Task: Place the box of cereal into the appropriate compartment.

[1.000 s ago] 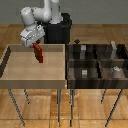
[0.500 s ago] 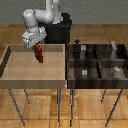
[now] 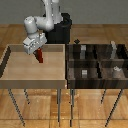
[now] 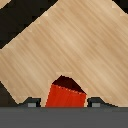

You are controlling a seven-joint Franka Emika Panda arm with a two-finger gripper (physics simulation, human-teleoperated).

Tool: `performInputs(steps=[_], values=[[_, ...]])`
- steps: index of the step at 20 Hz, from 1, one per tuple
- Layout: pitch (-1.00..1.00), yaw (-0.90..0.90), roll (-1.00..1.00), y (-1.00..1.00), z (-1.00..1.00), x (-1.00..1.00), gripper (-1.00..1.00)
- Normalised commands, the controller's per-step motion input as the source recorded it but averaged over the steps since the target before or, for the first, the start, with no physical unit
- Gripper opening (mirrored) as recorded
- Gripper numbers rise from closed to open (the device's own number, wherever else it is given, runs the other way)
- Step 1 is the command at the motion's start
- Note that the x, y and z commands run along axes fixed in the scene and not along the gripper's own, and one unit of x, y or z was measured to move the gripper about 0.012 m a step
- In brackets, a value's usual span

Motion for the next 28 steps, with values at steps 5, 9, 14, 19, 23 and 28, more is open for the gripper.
performInputs(steps=[5, 9, 14, 19, 23, 28], values=[[0.00, 0.00, 0.00, 0.00, 0.20, 0.00, -1.00], [0.00, 0.00, 0.00, 0.00, 0.50, 0.00, -1.00], [0.00, 0.00, 0.00, 0.00, 1.00, 0.00, -1.00], [0.00, 0.00, 0.00, 0.00, 1.00, 0.00, -1.00], [0.00, 0.00, 0.00, 0.25, 1.00, 0.00, -1.00], [0.00, 0.00, 0.00, 0.80, 0.00, 0.00, -1.00]])
